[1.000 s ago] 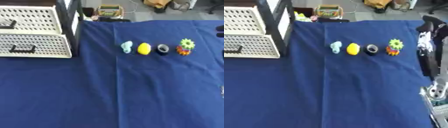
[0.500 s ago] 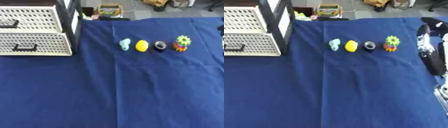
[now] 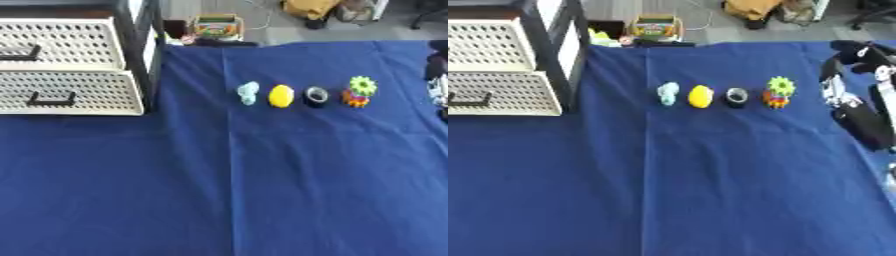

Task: Pick up objects from table and place into drawer.

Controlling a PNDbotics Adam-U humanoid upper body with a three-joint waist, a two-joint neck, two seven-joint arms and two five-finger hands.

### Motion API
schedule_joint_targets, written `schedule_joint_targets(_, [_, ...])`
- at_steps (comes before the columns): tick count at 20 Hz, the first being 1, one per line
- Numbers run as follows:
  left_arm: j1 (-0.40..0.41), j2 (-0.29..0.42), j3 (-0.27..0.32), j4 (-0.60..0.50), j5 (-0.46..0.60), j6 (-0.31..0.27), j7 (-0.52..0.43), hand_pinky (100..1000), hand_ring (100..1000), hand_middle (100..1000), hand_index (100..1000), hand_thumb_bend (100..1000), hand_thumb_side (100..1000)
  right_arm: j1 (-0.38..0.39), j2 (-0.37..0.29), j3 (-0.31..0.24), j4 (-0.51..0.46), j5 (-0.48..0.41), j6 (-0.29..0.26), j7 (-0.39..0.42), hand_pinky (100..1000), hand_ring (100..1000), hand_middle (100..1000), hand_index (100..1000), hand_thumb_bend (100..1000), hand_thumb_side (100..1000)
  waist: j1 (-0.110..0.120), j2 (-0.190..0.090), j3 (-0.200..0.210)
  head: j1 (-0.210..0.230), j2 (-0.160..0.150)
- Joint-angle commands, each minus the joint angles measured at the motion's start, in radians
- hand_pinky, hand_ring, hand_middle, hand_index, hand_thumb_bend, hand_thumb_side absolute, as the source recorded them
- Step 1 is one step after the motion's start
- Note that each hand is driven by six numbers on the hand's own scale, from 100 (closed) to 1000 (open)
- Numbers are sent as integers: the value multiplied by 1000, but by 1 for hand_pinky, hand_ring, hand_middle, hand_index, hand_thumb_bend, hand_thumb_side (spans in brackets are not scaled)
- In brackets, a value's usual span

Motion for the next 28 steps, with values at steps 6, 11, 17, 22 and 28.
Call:
schedule_joint_targets(6, [-83, 159, -2, -19, -151, 88, -307, 632, 488, 574, 955, 100, 584, 0, -109, 4, -16, 9, 10, 55, 698, 747, 686, 858, 100, 1000, -2, -26, -3, 18, -32])
schedule_joint_targets(11, [-132, 179, 9, -19, -152, 105, -470, 630, 490, 575, 956, 100, 590, 0, -121, 5, -16, 9, 14, 63, 698, 747, 686, 858, 100, 1000, 0, -25, -2, 18, -45])
schedule_joint_targets(17, [-206, 233, -52, -19, -153, 109, -547, 565, 436, 499, 988, 100, 684, -30, -153, 28, -16, 10, 20, 97, 700, 748, 693, 858, 100, 1000, 7, -21, -4, 88, -59])
schedule_joint_targets(22, [-254, 254, -84, -18, -163, 109, -619, 356, 191, 352, 975, 100, 766, -35, -157, 30, -16, 11, 24, 102, 699, 747, 690, 854, 100, 1000, 8, -21, 1, 88, -65])
schedule_joint_targets(28, [-331, 247, -118, 27, -139, 67, -706, 100, 100, 100, 935, 100, 733, -40, -156, 31, -16, 5, 31, 104, 697, 746, 685, 852, 100, 1000, 9, -21, 9, 78, -75])
